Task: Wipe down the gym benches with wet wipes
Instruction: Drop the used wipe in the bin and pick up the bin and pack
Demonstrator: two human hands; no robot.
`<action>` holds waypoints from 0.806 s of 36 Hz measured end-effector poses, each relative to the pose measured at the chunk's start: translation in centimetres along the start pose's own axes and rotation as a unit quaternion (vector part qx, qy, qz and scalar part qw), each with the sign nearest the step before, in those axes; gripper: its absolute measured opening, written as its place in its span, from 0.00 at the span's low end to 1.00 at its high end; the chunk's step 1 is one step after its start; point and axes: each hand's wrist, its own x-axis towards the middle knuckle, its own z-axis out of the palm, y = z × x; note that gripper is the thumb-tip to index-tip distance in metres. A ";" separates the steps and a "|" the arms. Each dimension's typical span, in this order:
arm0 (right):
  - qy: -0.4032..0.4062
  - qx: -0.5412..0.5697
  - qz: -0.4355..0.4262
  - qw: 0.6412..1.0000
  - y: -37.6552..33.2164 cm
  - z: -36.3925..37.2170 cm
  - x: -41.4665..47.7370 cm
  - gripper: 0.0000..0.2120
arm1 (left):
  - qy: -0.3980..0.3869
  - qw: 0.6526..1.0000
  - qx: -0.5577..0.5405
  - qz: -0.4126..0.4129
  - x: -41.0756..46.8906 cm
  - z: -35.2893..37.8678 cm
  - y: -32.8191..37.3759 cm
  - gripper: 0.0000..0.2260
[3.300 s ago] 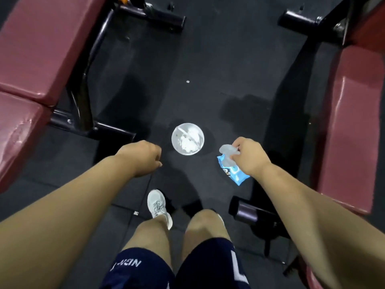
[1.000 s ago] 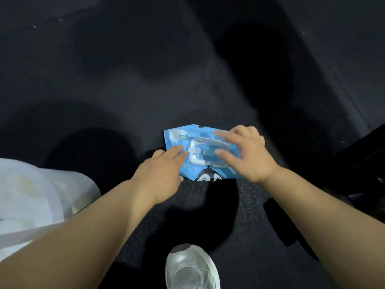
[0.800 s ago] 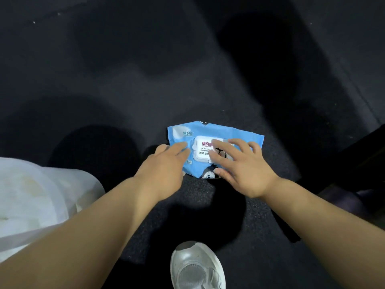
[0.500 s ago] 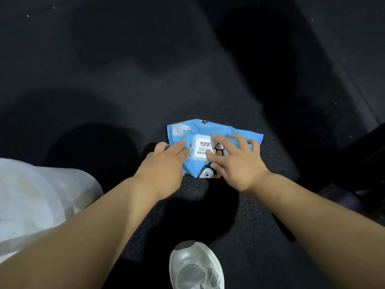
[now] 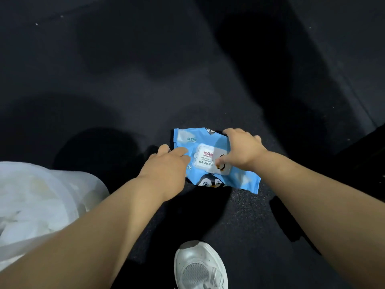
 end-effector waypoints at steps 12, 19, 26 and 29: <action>-0.069 0.028 -0.015 0.997 -4.1 -3.0 -5.4 0.17 | 0.045 0.999 0.020 0.007 -5.3 -4.9 0.9 0.13; -0.040 -0.131 -0.056 0.989 -8.6 -8.9 -9.6 0.15 | 0.112 0.993 -0.031 -0.028 -12.6 -10.1 0.1 0.15; 0.048 -0.146 -0.092 0.984 -13.4 -13.8 -12.9 0.17 | 0.184 0.976 -0.062 -0.101 -21.3 -12.1 -2.9 0.15; 0.072 -0.134 -0.115 0.982 -15.4 -15.0 -14.0 0.16 | 0.197 0.970 -0.027 -0.138 -24.3 -11.5 -4.8 0.16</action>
